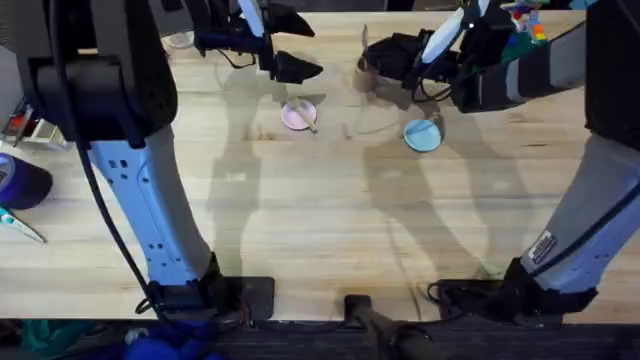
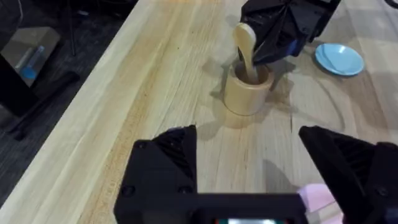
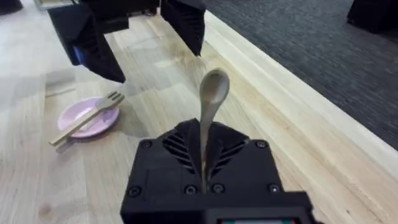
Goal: Pick up a utensil and set it on the pink plate, then put the other utensil in the container.
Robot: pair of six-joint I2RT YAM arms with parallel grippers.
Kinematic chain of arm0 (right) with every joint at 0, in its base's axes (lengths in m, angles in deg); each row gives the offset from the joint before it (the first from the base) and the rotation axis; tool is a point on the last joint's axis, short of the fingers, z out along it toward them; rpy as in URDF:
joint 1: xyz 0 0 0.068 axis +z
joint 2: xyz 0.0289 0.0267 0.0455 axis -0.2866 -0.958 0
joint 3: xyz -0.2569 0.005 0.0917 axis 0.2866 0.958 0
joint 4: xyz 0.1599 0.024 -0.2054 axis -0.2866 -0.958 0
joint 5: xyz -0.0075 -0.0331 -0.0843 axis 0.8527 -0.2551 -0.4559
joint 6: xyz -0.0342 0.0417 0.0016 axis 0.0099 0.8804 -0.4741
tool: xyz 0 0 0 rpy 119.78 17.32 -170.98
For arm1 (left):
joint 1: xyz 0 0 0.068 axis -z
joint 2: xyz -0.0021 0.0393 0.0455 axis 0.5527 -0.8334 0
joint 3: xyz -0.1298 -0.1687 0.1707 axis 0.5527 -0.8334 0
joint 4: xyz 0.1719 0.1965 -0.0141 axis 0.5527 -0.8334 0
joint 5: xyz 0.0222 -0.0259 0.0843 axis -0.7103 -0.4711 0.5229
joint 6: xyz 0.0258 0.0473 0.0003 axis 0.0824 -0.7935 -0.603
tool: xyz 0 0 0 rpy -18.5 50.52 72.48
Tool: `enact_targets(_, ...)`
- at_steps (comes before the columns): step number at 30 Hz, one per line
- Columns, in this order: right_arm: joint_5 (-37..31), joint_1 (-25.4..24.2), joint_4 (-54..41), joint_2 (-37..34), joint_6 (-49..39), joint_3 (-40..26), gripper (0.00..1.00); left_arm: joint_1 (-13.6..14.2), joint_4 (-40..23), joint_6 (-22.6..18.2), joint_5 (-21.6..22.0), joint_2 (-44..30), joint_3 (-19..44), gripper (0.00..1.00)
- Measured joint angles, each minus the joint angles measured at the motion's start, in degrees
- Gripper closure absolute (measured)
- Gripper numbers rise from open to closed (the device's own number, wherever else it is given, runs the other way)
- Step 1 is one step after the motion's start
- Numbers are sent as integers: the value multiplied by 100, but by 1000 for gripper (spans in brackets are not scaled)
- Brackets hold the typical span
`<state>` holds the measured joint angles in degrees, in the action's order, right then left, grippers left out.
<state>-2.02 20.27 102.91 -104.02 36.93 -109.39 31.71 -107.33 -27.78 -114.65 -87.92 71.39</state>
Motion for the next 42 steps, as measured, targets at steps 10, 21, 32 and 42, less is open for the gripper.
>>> enact_targets(10,-53,0,-20,-2,0,0,968,0,2,0,1,0,0,8)
enact_targets(21,-55,0,-60,-2,-19,0,69,0,0,0,0,0,0,7)
enact_targets(32,-202,0,-210,-1,-40,0,6,0,0,0,1,1,0,8)
enact_targets(42,-2,2,-57,2,264,0,6,0,129,48,24,0,0,7)
